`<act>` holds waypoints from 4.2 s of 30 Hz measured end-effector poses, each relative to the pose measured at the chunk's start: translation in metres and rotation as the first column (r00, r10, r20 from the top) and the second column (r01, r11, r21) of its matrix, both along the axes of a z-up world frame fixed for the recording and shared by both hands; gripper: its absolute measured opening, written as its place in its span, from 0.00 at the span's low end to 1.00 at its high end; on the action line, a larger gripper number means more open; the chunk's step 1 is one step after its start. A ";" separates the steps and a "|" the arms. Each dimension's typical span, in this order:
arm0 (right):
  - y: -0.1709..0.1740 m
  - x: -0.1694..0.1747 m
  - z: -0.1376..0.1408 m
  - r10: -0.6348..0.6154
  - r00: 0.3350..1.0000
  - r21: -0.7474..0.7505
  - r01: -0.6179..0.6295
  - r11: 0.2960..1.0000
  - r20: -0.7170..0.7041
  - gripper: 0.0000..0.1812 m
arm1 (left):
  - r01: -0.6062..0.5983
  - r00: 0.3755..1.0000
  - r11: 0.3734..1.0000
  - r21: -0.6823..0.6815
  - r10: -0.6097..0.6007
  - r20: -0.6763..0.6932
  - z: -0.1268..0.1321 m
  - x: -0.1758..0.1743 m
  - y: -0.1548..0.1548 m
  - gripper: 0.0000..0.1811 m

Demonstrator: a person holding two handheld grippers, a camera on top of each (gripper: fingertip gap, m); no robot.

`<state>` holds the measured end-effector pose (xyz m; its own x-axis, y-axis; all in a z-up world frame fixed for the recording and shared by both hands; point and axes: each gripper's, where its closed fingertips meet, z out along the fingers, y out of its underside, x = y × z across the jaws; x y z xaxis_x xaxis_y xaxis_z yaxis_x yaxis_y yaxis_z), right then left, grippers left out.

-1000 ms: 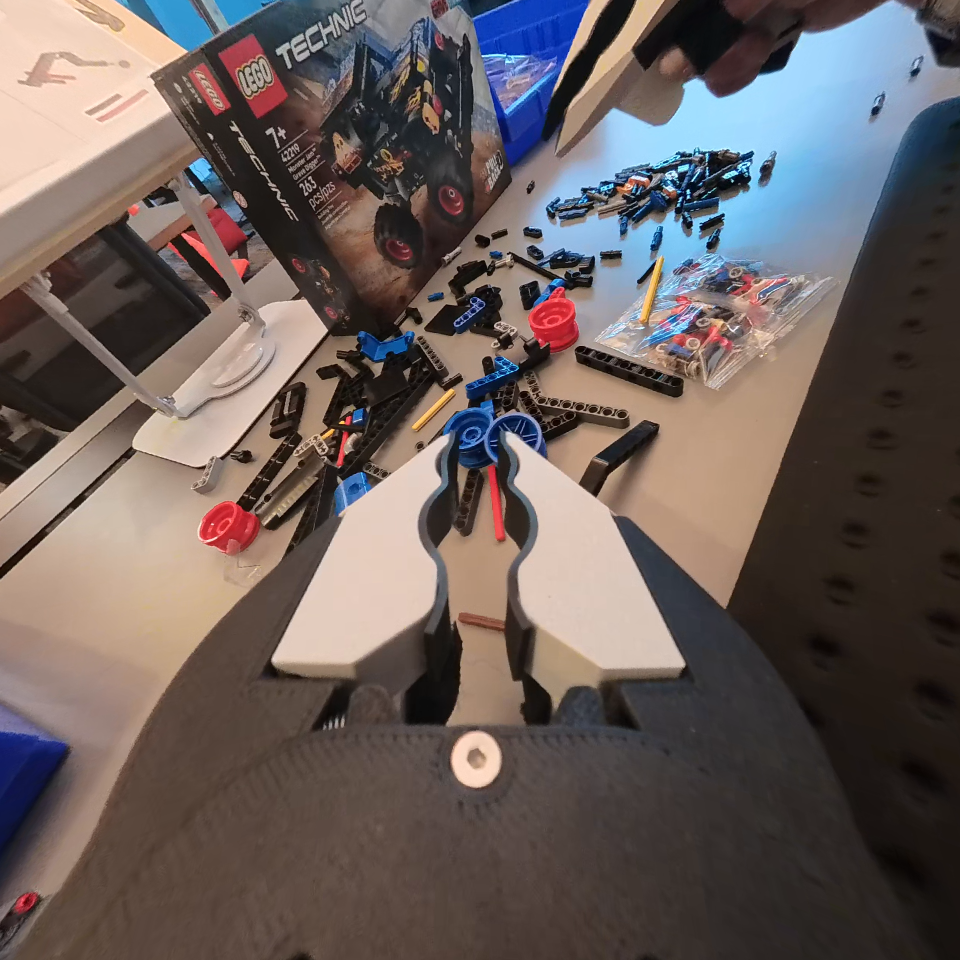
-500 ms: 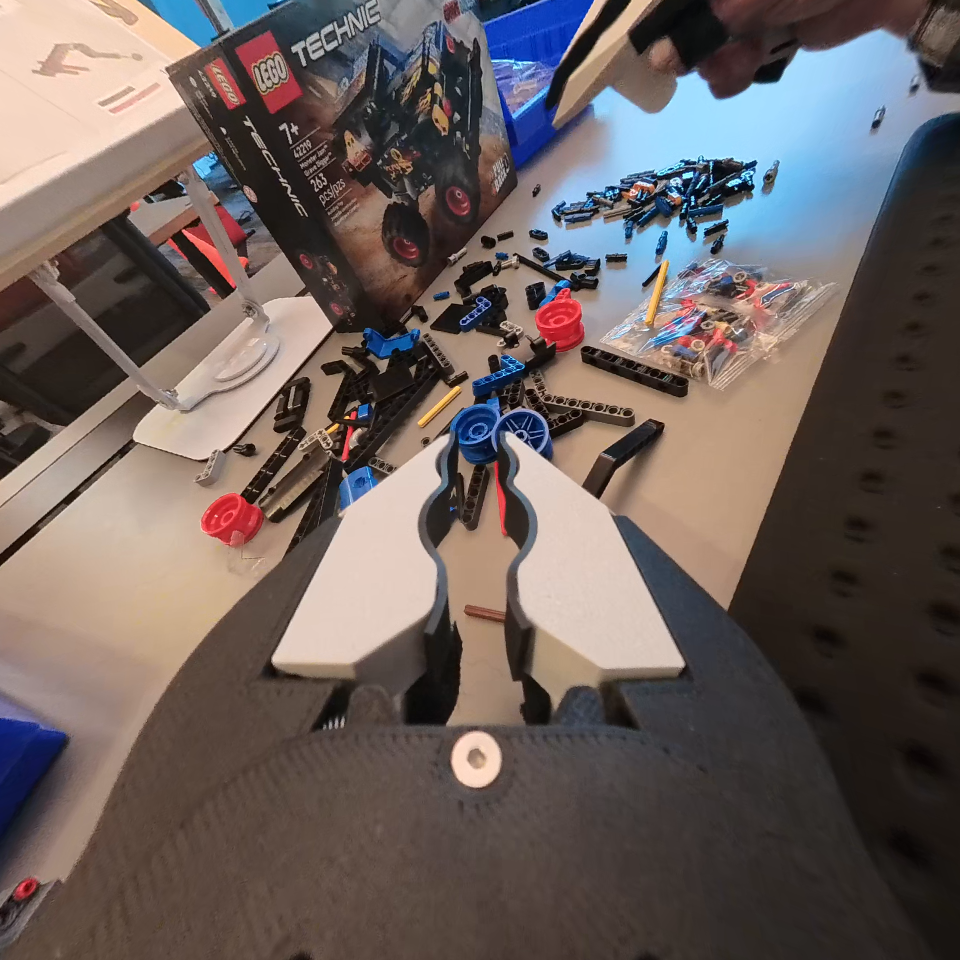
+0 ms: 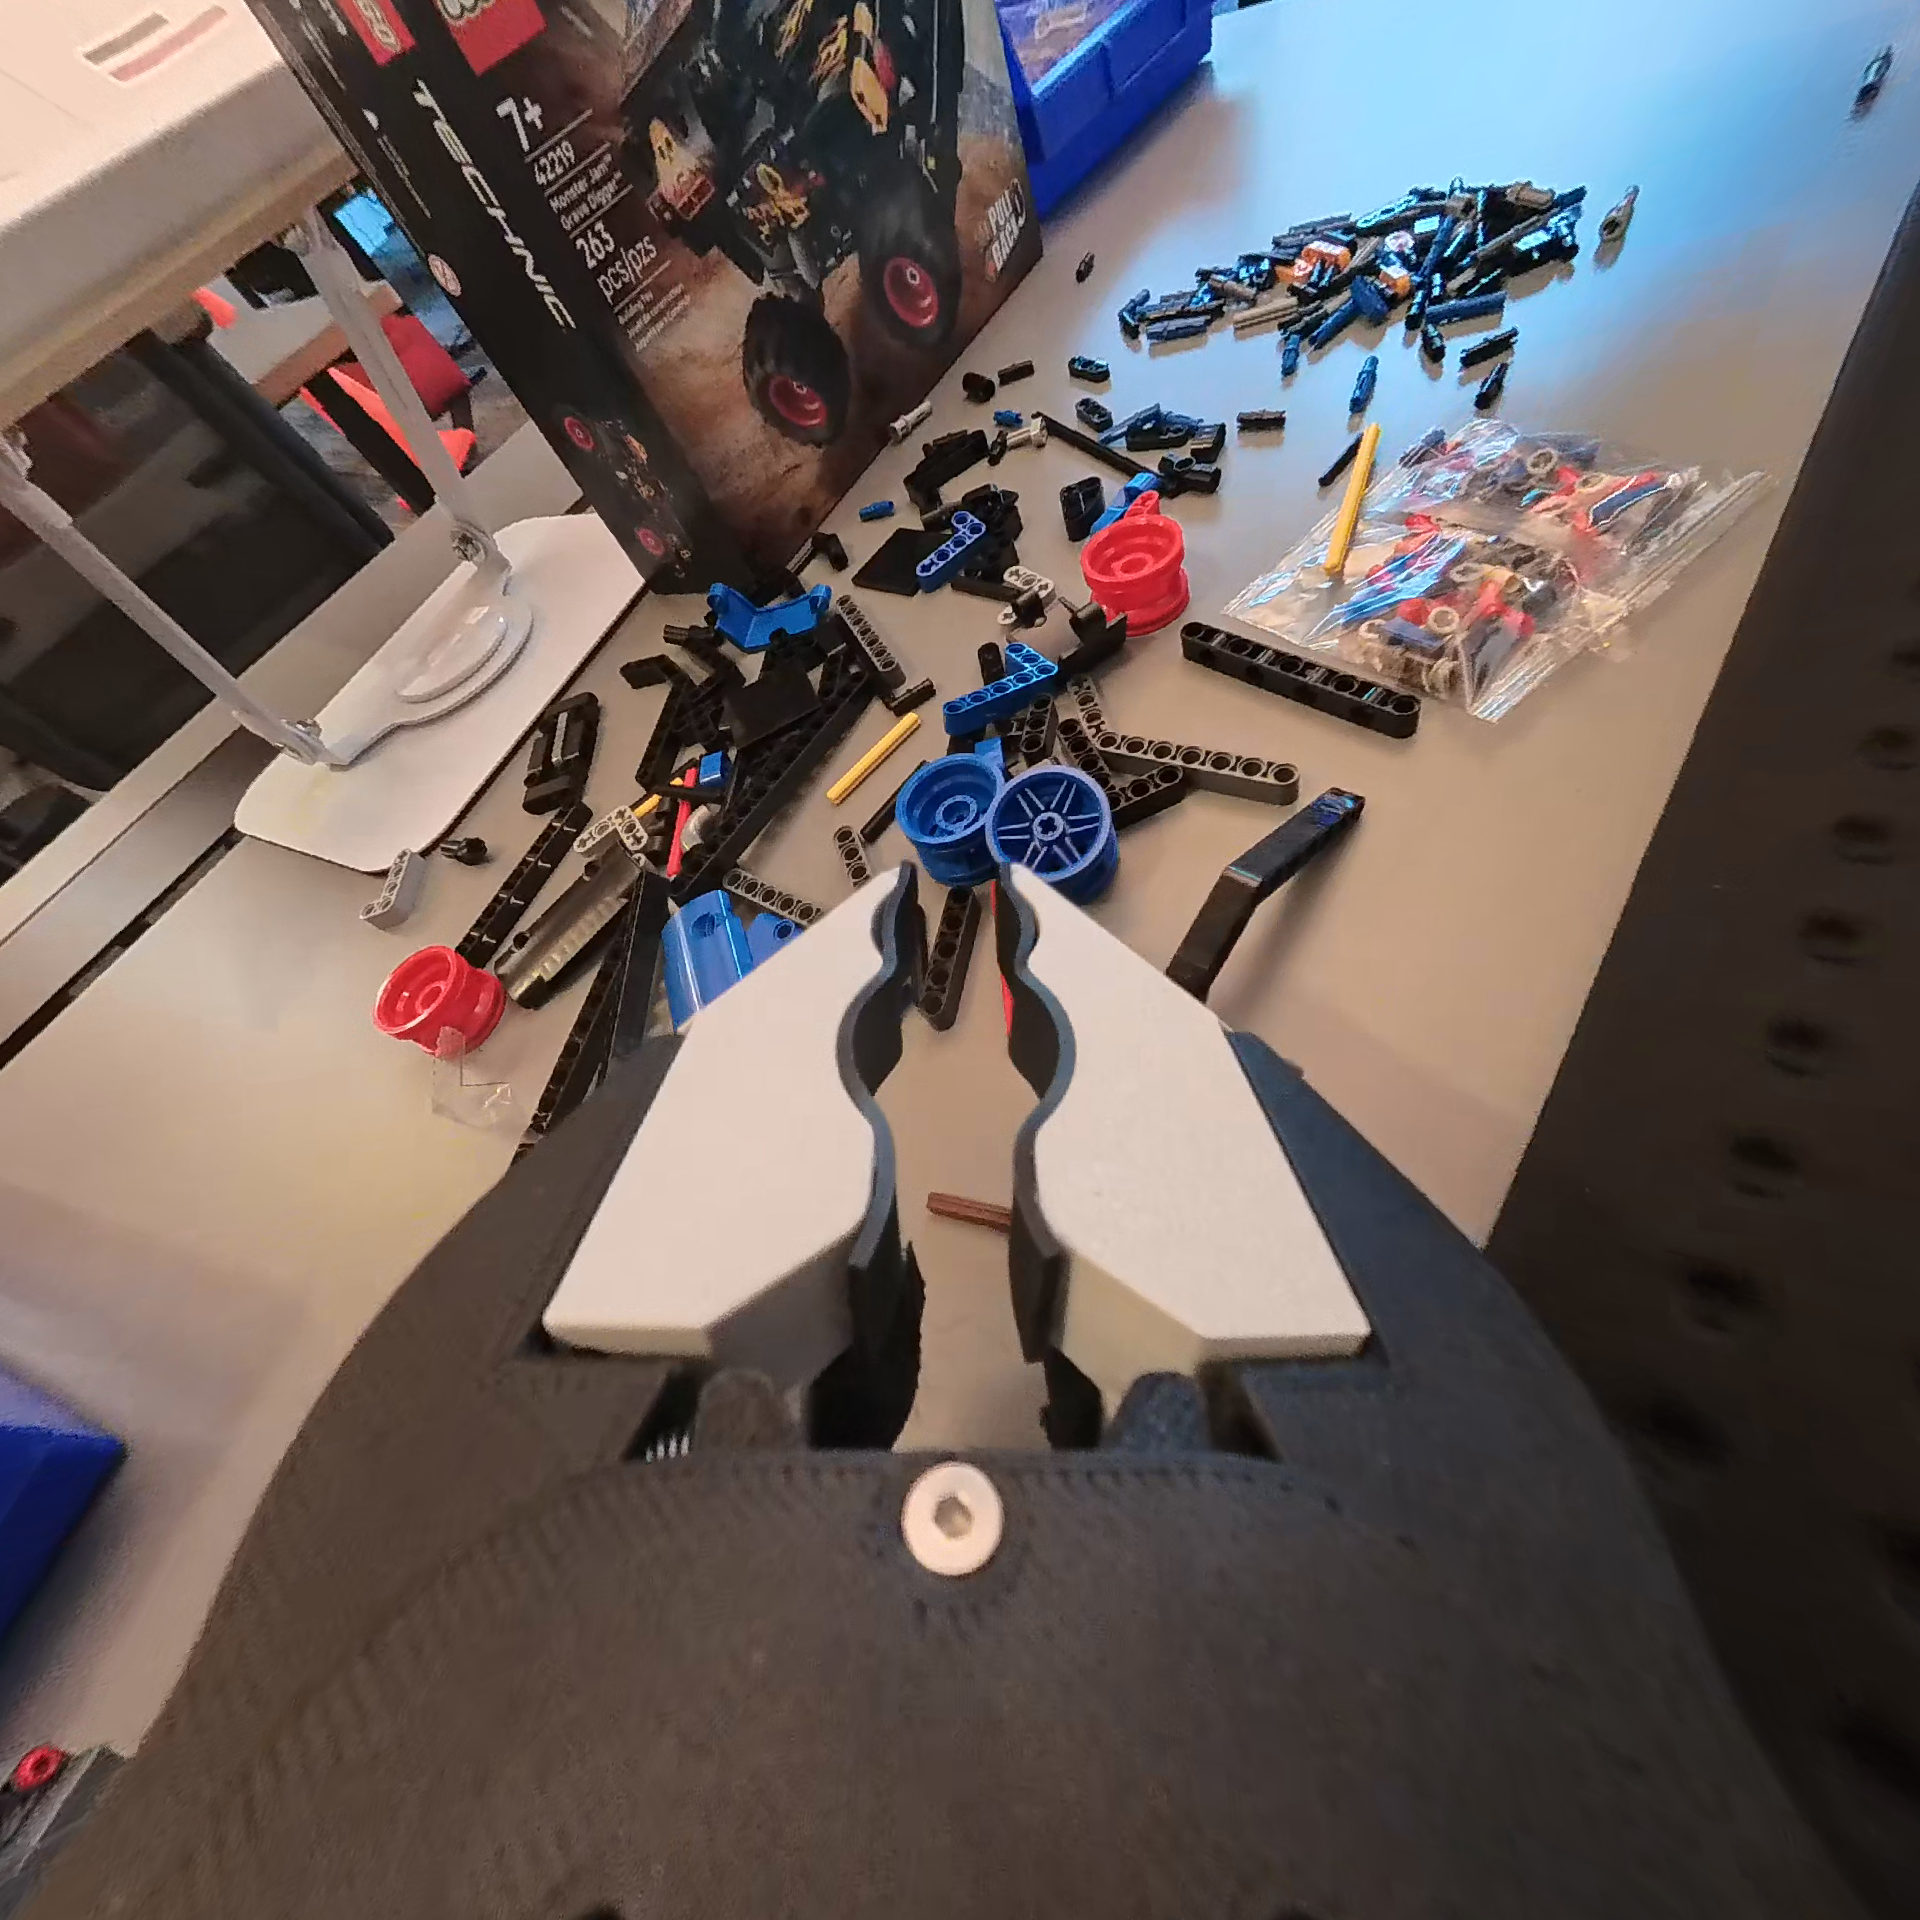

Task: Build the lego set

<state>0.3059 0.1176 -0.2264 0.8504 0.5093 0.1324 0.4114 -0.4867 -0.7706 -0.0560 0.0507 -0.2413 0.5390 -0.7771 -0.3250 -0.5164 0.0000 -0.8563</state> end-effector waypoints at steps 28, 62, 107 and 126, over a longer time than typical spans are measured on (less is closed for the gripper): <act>-0.002 -0.013 -0.050 0.127 0.992 -0.148 -0.122 0.981 0.022 0.06 | -0.036 0.998 0.999 -0.018 0.035 -0.048 -0.011 -0.004 0.008 0.07; -0.043 -0.030 -0.068 0.325 0.944 -0.268 -0.297 0.916 0.064 0.06 | -0.030 0.997 0.999 -0.025 0.028 -0.069 -0.013 -0.005 0.006 0.07; -0.082 -0.026 -0.057 0.318 0.946 -0.220 -0.297 0.929 0.068 0.04 | -0.026 0.996 0.999 -0.020 0.024 -0.088 -0.014 -0.008 0.006 0.06; -0.086 -0.050 -0.061 0.358 0.933 -0.201 -0.343 0.917 0.037 0.08 | -0.025 0.996 0.999 -0.023 0.023 -0.091 -0.014 -0.009 0.007 0.07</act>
